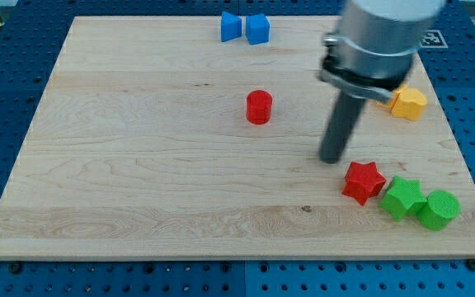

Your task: Slide the red circle towards the red star

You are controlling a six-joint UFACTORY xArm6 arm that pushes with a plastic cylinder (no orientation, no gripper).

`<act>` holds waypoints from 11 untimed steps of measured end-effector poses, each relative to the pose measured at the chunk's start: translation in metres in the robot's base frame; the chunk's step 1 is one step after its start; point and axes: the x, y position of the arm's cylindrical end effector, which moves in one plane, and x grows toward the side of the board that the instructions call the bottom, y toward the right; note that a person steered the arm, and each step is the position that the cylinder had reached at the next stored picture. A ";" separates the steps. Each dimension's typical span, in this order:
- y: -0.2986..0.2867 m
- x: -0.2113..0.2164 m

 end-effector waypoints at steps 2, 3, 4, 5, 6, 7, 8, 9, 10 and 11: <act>-0.139 -0.084; -0.140 -0.115; -0.134 -0.115; -0.093 -0.104; -0.042 -0.086; 0.000 -0.079; 0.003 -0.078; -0.011 -0.093; -0.041 -0.097; -0.070 -0.079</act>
